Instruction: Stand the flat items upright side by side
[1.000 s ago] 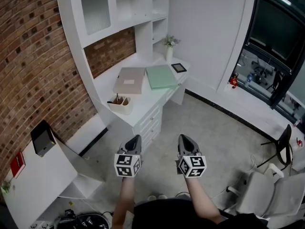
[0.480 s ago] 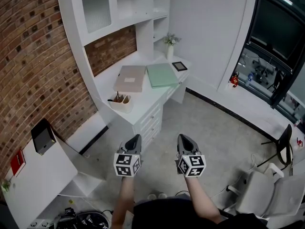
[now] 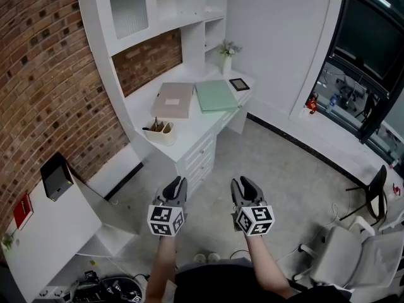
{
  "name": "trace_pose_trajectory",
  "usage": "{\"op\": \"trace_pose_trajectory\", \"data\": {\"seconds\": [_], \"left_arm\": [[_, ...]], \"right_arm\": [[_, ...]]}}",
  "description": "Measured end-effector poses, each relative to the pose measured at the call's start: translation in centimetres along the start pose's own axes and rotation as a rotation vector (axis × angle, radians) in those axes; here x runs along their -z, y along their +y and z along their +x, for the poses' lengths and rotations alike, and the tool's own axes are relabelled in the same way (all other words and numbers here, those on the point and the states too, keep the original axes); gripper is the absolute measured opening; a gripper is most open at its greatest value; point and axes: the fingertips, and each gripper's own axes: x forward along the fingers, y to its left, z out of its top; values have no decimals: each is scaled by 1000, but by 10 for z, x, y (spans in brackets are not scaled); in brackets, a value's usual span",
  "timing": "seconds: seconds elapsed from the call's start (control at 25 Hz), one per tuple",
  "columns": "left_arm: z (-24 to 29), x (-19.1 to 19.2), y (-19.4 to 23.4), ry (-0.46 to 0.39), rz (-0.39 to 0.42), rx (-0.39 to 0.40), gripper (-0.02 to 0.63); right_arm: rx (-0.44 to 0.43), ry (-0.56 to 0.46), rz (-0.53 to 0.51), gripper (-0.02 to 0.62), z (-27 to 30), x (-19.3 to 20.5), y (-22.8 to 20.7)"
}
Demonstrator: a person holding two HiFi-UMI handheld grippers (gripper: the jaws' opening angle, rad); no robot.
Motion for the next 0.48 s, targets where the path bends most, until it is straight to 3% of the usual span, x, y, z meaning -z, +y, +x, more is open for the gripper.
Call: {"op": "trace_pose_trajectory", "data": {"seconds": [0.2,0.36,0.48], "left_arm": [[-5,7,-7,-4,-22,37,188],[-10,18,-8,8,-23,43,269],[-15,26,-3,20,-35,43,288]], "right_arm": [[7,-14,77,231,-7,-2,-6],[29,-7,120,264,-13,8,-10],[43,4,133,265,-13,15,-7]]}}
